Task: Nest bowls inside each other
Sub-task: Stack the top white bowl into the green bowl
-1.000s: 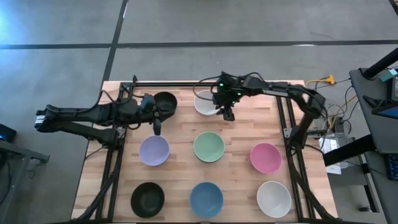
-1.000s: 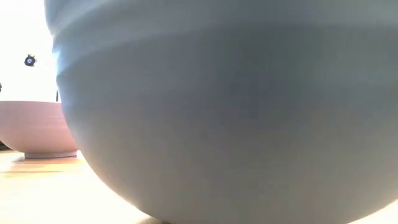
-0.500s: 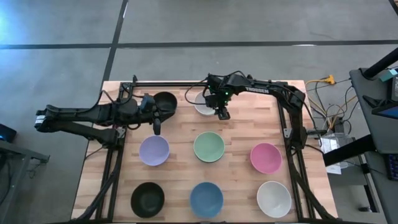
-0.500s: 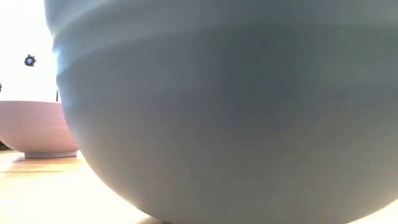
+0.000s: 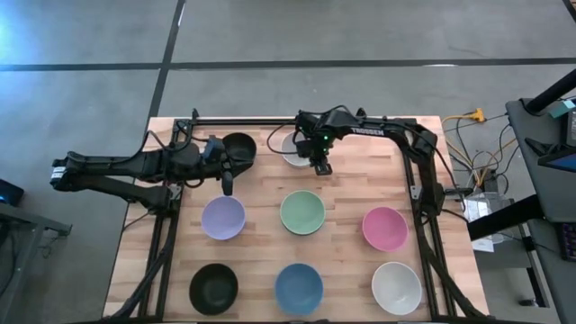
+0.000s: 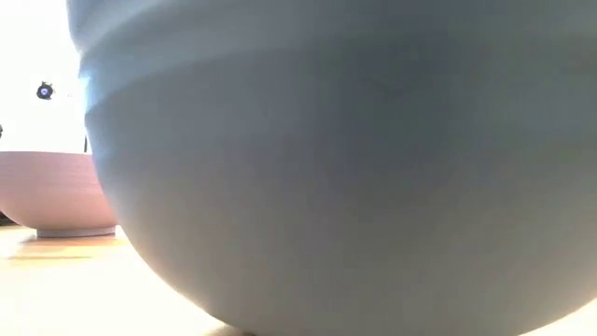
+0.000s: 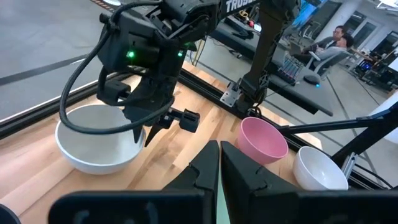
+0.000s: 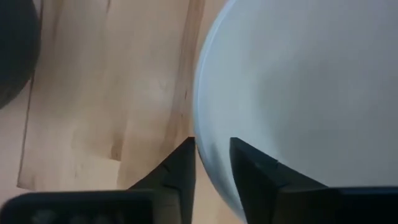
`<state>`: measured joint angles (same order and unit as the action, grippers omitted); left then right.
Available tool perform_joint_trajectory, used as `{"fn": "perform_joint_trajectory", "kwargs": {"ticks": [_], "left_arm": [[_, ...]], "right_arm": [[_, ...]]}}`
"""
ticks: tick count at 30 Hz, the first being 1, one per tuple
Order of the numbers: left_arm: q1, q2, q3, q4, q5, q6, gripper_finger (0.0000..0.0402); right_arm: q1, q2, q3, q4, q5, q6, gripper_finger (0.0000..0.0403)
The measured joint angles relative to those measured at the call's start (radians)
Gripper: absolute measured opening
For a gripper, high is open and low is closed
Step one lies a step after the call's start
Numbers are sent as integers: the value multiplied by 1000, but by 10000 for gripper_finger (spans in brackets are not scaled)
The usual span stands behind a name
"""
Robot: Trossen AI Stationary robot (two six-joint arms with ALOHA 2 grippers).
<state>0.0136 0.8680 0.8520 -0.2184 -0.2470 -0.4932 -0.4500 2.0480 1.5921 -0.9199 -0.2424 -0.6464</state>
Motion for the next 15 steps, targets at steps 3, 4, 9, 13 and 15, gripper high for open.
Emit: {"fn": "perform_joint_trajectory", "kwargs": {"ticks": [3, 4, 9, 13, 15], "left_arm": [[0, 1, 0, 0, 1, 0, 0], [0, 1, 0, 0, 3, 0, 0], [0, 1, 0, 0, 13, 0, 0], [0, 1, 0, -2, 61, 0, 0], [0, 1, 0, -8, 97, 0, 0]], "right_arm": [[3, 20, 0, -17, 1, 13, 51], [5, 25, 2, -19, 11, 26, 41], [10, 4, 2, -32, 25, 99, 15], [17, -45, 7, -49, 22, 170, 13], [19, -83, 9, -50, 8, 234, 12]]}}
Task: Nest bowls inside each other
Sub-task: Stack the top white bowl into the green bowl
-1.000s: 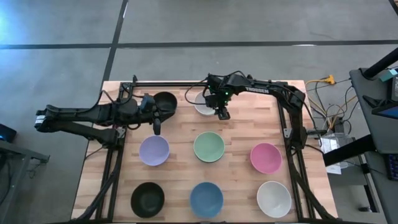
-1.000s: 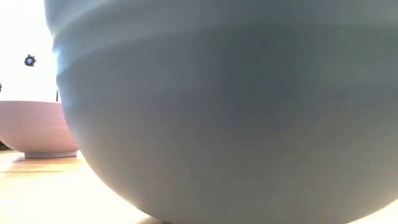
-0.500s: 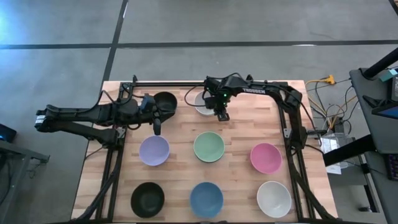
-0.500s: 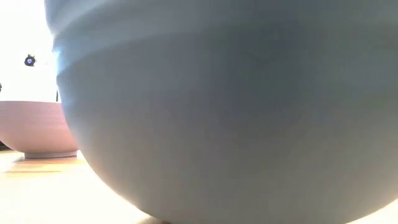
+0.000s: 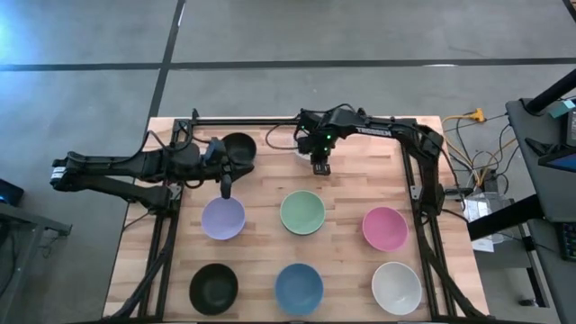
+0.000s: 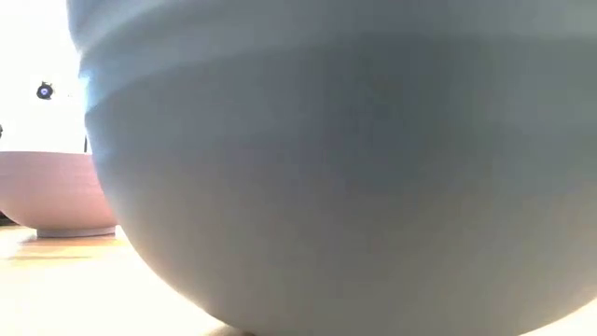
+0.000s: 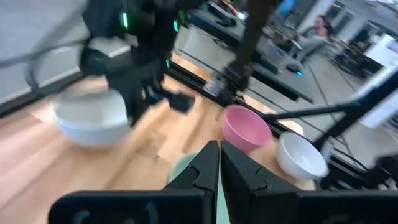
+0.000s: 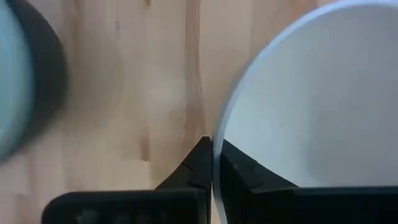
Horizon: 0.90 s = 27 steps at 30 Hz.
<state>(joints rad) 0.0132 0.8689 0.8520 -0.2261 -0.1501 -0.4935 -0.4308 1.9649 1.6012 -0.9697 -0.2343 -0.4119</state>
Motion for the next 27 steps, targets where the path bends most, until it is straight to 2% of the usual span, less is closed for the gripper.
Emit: {"fn": "perform_joint_trajectory", "kwargs": {"ticks": [3, 7, 16, 21, 27], "left_arm": [[0, -2, 0, -3, 66, 2, 0], [0, -4, 0, -29, 100, 2, 0], [0, -45, -1, -157, 245, 1, 0], [0, -91, -1, -266, 319, -1, 0], [0, -148, -1, -346, 326, -1, 0]], "right_arm": [[16, -65, 1, 1, -4, 81, 12], [71, -150, 1, 0, -6, 209, 12], [286, -293, 1, 6, -4, 424, 12], [436, -309, 1, 52, 0, 523, 12], [572, -253, 6, 223, 3, 725, 12]]}}
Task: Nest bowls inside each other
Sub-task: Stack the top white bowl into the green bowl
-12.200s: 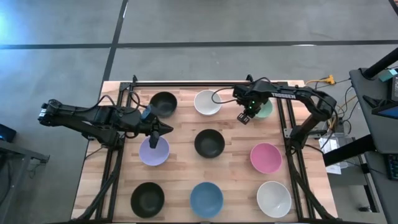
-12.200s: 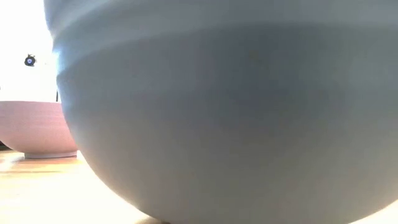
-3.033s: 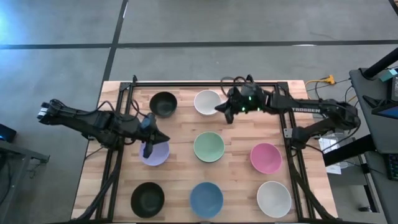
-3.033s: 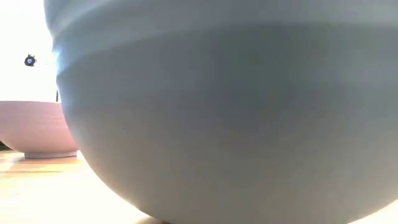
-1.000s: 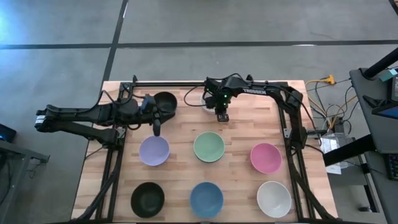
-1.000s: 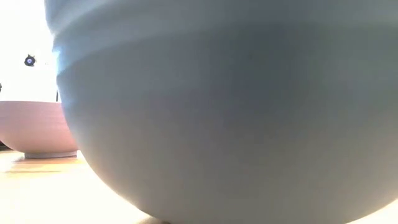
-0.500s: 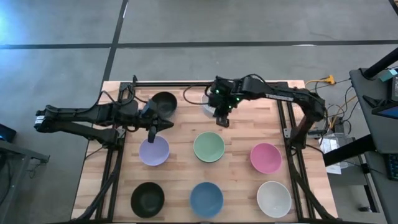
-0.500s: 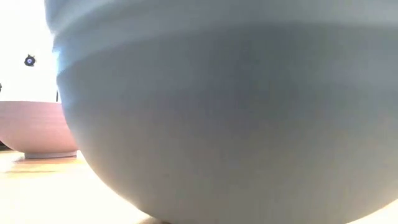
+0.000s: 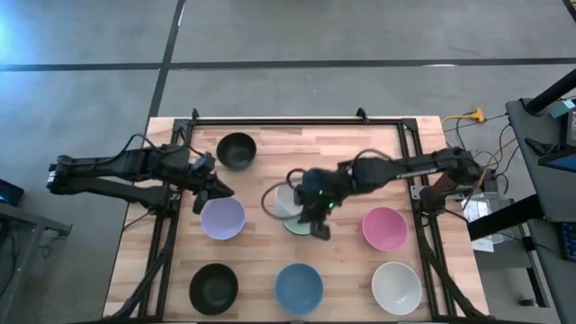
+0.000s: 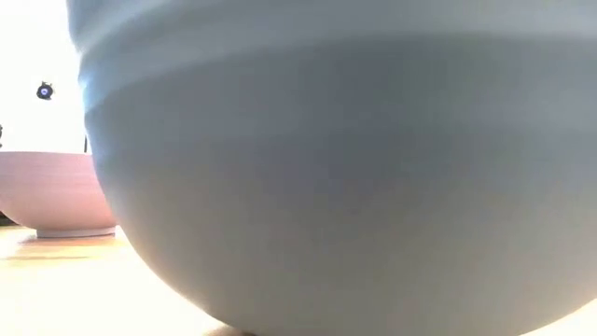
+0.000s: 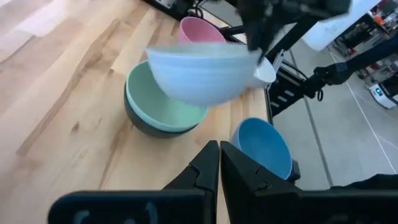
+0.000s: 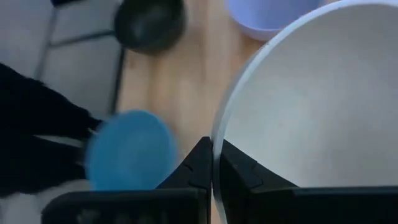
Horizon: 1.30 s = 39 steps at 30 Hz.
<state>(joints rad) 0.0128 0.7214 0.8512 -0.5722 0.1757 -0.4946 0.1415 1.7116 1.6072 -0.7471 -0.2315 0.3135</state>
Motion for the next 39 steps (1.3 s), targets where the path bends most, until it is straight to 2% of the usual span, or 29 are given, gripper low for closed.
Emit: {"fn": "perform_joint_trajectory", "kwargs": {"ticks": [4, 9, 22, 31, 39], "left_arm": [[0, -26, 0, -13, 0, -14, 0], [0, -45, -6, -16, 1, -50, 0], [-2, -49, -8, -65, 15, -50, 0], [-3, -48, -8, -147, 57, -50, 0], [-3, -56, -8, -154, 63, -50, 0]], "right_arm": [[30, 77, 63, -48, 117, 208, 12], [55, 183, 219, -267, 257, 273, 12], [121, 532, 746, -649, 347, 288, 12], [153, 577, 717, -691, 389, 373, 12], [153, 603, 716, -680, 392, 369, 12]]}}
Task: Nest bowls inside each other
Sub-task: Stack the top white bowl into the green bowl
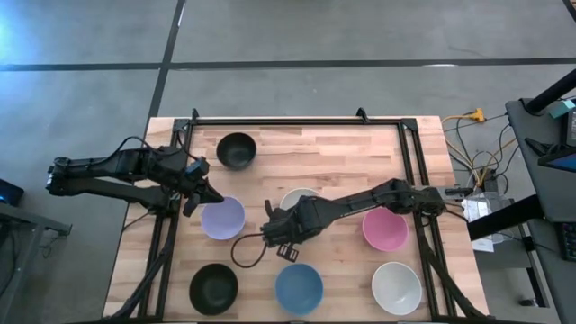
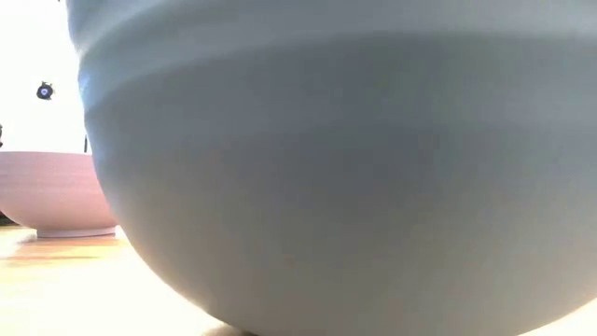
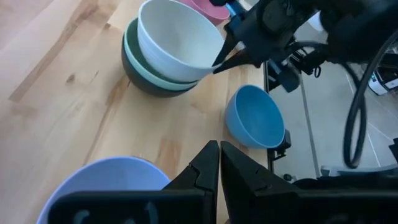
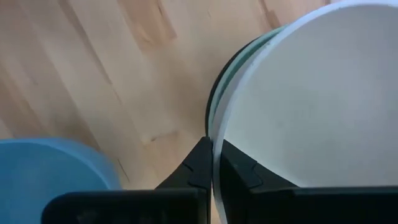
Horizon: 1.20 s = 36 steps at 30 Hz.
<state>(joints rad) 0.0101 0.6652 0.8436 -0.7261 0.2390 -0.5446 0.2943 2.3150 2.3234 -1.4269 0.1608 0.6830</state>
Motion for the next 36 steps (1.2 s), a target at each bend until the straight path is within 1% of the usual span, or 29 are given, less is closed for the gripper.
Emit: {"fn": "perform_joint_trajectory", "kwargs": {"ticks": [13, 21, 25, 29, 33, 36], "left_arm": [[1, 3, 0, -1, 3, 0, 0], [1, 4, 0, -1, 3, 0, 0], [1, 4, 0, -1, 3, 0, 0], [1, 4, 0, -1, 2, 0, 0], [1, 4, 0, -1, 2, 0, 0], [0, 4, 0, 0, -2, 0, 0]], "right_arm": [[0, 36, -3, 5, -3, -22, 12], [0, 65, -2, 5, -54, -48, 12], [0, 72, -2, 1, -62, -48, 15], [0, 72, -2, 2, -67, -48, 35], [0, 71, 2, 3, -94, -48, 70], [0, 68, 7, 1, -95, -48, 96]]}}
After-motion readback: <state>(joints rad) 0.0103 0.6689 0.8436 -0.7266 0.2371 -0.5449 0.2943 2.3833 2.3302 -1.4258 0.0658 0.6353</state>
